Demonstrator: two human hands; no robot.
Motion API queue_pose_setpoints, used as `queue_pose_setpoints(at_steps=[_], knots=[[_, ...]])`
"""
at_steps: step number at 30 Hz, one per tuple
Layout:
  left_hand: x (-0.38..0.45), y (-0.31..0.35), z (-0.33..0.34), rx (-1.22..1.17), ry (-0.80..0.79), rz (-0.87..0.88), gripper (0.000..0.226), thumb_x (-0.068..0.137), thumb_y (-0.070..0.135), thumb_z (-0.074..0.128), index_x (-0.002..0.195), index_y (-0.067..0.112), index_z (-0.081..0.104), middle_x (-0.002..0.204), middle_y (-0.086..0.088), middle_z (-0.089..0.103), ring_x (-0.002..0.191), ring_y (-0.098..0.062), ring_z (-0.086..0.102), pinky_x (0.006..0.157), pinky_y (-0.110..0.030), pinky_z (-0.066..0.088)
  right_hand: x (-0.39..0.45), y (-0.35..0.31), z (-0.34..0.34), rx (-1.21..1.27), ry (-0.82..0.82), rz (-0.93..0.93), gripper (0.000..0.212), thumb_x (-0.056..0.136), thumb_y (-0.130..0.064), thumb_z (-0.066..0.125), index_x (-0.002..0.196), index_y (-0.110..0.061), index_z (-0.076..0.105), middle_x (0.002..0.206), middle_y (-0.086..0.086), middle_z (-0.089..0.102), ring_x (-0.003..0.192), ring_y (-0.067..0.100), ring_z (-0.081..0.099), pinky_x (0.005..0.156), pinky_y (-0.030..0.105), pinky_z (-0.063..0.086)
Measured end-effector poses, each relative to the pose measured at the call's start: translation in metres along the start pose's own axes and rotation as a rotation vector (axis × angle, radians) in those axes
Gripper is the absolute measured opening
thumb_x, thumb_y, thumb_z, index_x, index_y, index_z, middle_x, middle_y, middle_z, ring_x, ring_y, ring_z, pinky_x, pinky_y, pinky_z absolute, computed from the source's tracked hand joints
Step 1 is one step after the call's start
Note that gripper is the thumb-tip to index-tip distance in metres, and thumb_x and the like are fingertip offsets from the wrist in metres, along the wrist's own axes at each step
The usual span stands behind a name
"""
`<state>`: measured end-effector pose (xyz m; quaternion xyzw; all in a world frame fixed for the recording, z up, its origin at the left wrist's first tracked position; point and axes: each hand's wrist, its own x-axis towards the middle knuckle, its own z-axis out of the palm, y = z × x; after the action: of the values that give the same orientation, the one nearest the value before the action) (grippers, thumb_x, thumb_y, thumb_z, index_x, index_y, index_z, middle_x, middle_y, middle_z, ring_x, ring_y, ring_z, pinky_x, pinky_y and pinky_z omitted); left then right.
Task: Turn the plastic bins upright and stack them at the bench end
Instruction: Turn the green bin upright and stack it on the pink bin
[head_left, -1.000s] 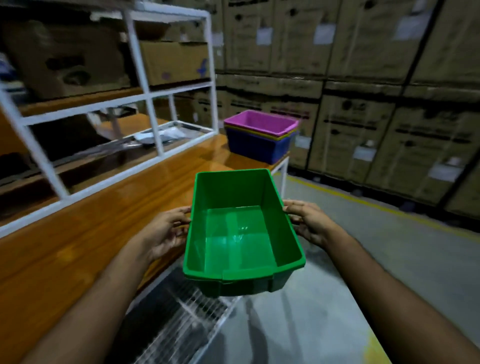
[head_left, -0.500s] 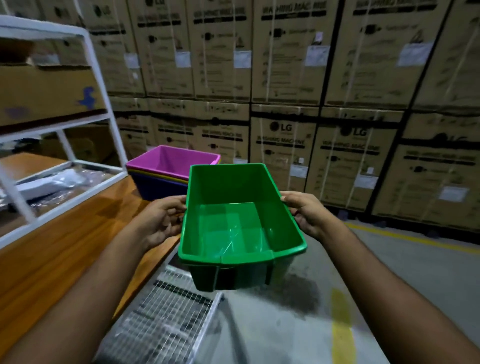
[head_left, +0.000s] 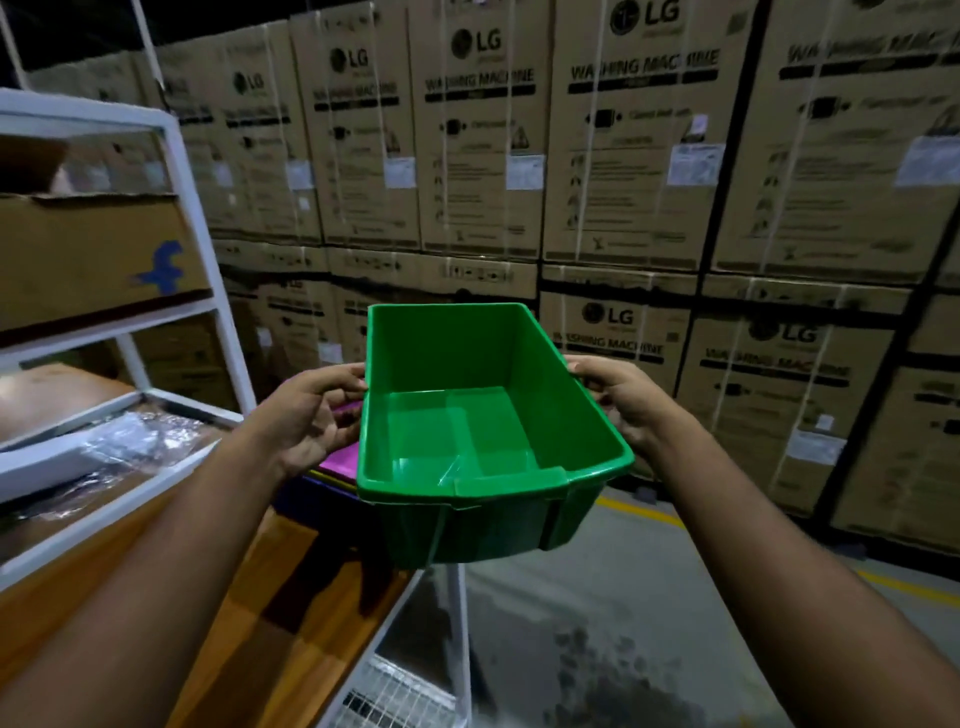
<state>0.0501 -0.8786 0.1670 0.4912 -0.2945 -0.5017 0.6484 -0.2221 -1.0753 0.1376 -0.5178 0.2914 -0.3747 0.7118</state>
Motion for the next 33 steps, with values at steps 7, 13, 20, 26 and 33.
queue_pose_setpoints(at_steps=[7,13,20,26,33], knots=[[0.036,0.005,-0.035,-0.016,0.291,0.075,0.026,0.087,0.006,0.045,0.100,0.012,0.066,0.082,-0.003,0.065,0.059,-0.010,0.059,0.053,-0.020,0.054,0.129,0.010,0.038,-0.027,-0.320,0.103,0.039,0.081,-0.016,0.064,0.118,-0.006,0.069,0.076,0.010,0.062,0.049,0.013,0.052,0.043,0.019,0.042],[0.047,0.008,-0.041,-0.066,0.525,0.174,0.028,0.086,0.004,0.044,0.098,0.015,0.067,0.075,0.001,0.064,0.052,-0.008,0.057,0.047,-0.017,0.051,0.217,0.006,0.081,-0.057,-0.599,0.150,0.036,0.094,-0.006,0.047,0.126,0.004,0.058,0.076,0.007,0.075,0.051,0.008,0.067,0.045,0.019,0.053],[0.072,0.000,-0.029,-0.089,0.767,0.239,0.026,0.087,0.007,0.046,0.101,0.016,0.066,0.082,0.000,0.064,0.058,-0.008,0.060,0.054,-0.019,0.054,0.288,0.007,0.106,-0.157,-0.760,0.192,0.039,0.091,0.000,0.049,0.130,0.003,0.057,0.091,0.010,0.076,0.069,0.013,0.073,0.056,0.021,0.056],[0.084,-0.014,-0.021,-0.060,0.868,0.262,0.028,0.088,0.005,0.047,0.112,0.010,0.060,0.082,-0.003,0.060,0.051,-0.007,0.060,0.051,-0.020,0.053,0.314,0.023,0.114,-0.200,-0.793,0.237,0.032,0.096,0.002,0.046,0.125,0.000,0.059,0.063,0.003,0.073,0.043,0.004,0.062,0.037,0.015,0.046],[0.090,-0.036,-0.022,-0.017,0.924,0.211,0.028,0.089,0.001,0.045,0.107,0.011,0.064,0.088,-0.005,0.064,0.074,-0.015,0.061,0.058,-0.023,0.056,0.336,0.056,0.116,-0.319,-0.822,0.246,0.033,0.093,-0.005,0.056,0.124,-0.009,0.065,0.115,0.013,0.071,0.102,0.025,0.068,0.089,0.038,0.057]])
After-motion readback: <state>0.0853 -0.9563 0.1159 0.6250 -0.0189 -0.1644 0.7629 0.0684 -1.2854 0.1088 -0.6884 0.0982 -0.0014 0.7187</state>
